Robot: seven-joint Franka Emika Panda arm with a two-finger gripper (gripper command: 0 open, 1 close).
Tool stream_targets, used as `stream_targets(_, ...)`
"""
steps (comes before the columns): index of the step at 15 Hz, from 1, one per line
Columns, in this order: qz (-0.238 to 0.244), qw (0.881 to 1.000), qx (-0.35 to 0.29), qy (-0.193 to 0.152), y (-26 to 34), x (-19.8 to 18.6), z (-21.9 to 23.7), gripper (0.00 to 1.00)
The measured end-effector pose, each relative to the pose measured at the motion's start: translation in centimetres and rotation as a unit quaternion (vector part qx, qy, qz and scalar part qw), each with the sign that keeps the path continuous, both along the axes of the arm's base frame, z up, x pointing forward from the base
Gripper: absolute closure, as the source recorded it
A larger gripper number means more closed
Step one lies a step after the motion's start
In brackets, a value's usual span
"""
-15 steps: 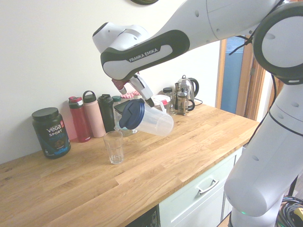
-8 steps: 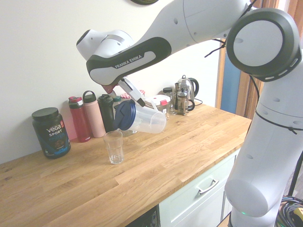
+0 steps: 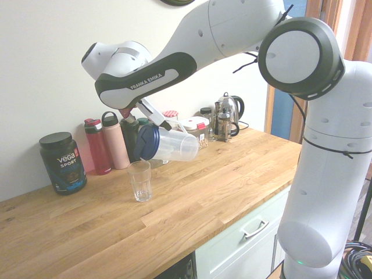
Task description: Pour me some water
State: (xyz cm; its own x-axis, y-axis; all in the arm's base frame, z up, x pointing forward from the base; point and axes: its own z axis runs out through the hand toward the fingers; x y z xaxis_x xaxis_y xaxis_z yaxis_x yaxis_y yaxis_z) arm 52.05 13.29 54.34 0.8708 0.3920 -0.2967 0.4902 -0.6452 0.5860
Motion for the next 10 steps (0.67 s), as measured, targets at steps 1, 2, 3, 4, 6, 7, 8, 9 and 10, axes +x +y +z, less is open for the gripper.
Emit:
stream_targets(1,-0.001,1.000,-0.004,0.001,-0.03,0.07,0.02,1.00)
stream_targets(2,-0.001,1.000,-0.008,0.000,-0.14,0.10,0.04,1.00)
stream_targets(3,0.000,1.000,-0.011,-0.001,-0.22,0.13,0.08,1.00)
stream_targets(4,0.000,1.000,-0.012,-0.001,-0.23,0.15,0.07,1.00)
stream_targets(6,0.000,1.000,-0.013,0.001,-0.21,0.24,-0.15,1.00)
stream_targets(7,-0.001,1.000,-0.011,-0.001,-0.17,0.26,-0.18,1.00)
stream_targets(8,-0.008,1.000,-0.002,-0.009,-0.05,0.28,-0.17,1.00)
stream_targets(9,-0.023,0.999,0.015,-0.021,0.06,0.22,0.00,1.00)
stream_targets(10,-0.037,0.998,0.035,-0.036,0.00,0.09,0.50,1.00)
